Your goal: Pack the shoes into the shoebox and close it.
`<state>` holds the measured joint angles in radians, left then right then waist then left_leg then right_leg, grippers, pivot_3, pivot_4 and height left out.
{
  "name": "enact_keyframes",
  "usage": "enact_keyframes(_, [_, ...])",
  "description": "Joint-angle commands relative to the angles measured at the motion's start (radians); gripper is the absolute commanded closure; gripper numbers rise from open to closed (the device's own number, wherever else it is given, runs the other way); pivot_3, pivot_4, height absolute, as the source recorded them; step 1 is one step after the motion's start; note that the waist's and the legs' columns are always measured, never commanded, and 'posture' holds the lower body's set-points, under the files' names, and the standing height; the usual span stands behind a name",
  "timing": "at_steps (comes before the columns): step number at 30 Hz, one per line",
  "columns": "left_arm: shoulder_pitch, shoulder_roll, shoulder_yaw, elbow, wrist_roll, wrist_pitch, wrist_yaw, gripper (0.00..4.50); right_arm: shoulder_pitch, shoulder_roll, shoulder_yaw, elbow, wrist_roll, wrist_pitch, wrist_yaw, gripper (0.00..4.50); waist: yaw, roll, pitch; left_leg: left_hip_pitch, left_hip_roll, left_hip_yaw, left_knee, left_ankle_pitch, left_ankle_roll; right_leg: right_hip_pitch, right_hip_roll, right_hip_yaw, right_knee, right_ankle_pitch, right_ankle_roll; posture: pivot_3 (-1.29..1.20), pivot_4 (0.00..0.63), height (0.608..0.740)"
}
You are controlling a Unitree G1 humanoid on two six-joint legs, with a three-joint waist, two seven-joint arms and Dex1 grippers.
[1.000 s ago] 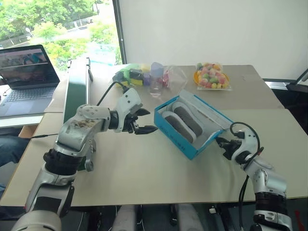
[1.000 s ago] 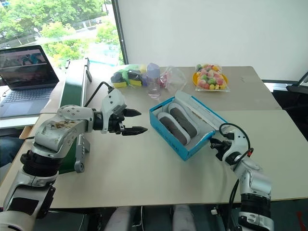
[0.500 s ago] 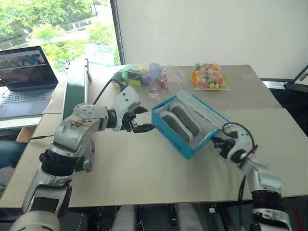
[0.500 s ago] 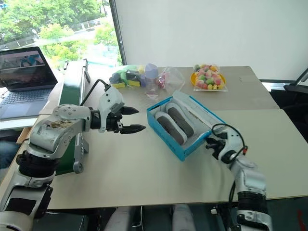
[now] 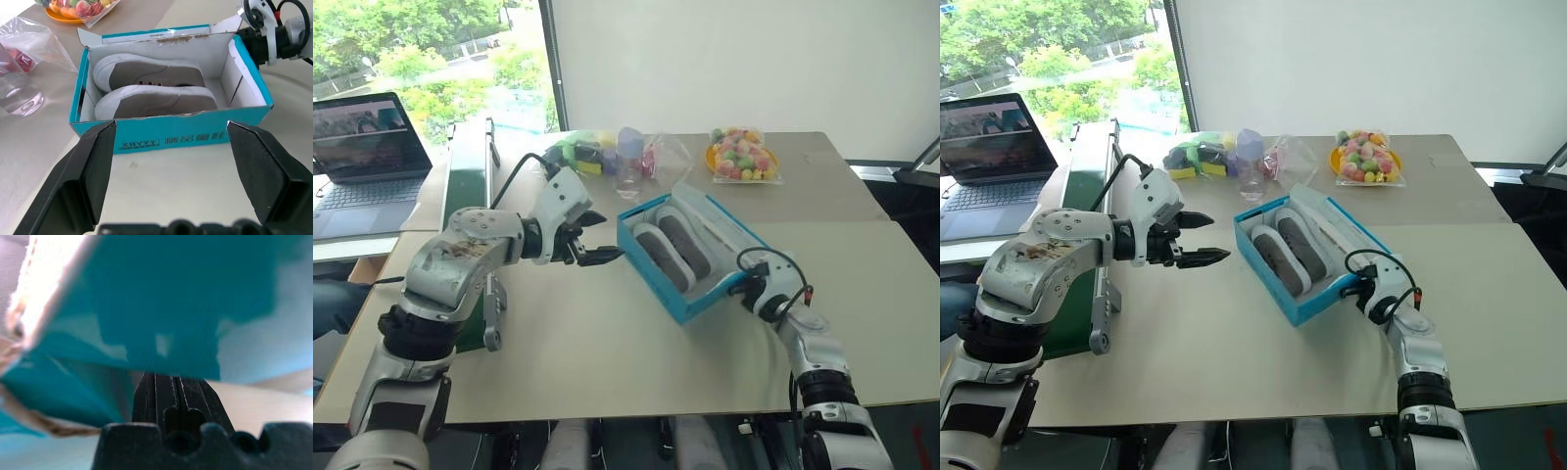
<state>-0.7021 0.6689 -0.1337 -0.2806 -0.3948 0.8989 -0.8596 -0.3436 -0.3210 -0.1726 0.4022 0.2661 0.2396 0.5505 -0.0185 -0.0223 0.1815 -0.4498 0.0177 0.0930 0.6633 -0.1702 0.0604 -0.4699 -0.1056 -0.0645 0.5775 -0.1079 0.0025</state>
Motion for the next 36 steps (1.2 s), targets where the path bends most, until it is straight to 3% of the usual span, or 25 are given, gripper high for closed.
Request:
enact_keyframes(1, [-0.013,0.006,0.021,-0.026,-0.007,-0.005,0.011,0.64,0.042,0.042,0.042,-0.159,0.099,0.152,0.059,4.48,-0.001,0.0,0.0,0.0,0.0,0.0,0.0,0.0,0.0,0.0,0.0,0.0,0.0,0.0,0.0,0.0,0.15,0.738])
enact_keyframes(11, [-0.041,-0.015,-0.008,0.012,0.007,-0.041,0.006,0.64,0.14,0.085,0.042,-0.307,0.123,0.287,-0.036,4.48,0.004,0.0,0.0,0.003,0.001,0.0,0.0,-0.001,-0.001,0.003,-0.001,-0.001,0.0,0.0,0.0,0.0,0.15,0.738])
enact_keyframes(22, [-0.073,-0.036,-0.032,0.058,0.014,-0.075,-0.013,0.64,0.065,0.172,-0.148,-0.062,0.148,0.051,-0.222,4.48,0.008,-0.001,0.0,0.002,0.001,0.0,-0.001,-0.001,-0.001,0.006,-0.001,-0.002,-0.007,0.0,0.0,0.0,0.15,0.738])
enact_keyframes(29, [-0.07,-0.027,-0.033,0.06,0.017,-0.08,-0.028,0.64,0.026,0.189,-0.204,-0.107,0.239,-0.019,-0.188,4.48,0.009,0.0,-0.001,-0.004,0.004,0.0,-0.004,-0.001,-0.001,0.006,0.0,-0.004,-0.016,0.001,0.002,0.0,0.15,0.738])
enact_keyframes(36, [-0.063,-0.032,-0.034,0.061,0.024,-0.086,-0.033,0.64,-0.011,0.19,-0.169,-0.288,0.28,0.005,-0.166,4.48,0.0,0.0,0.0,-0.006,0.001,0.001,-0.004,0.0,-0.001,-0.003,0.0,-0.001,-0.005,0.0,0.0,0.0,0.15,0.738])
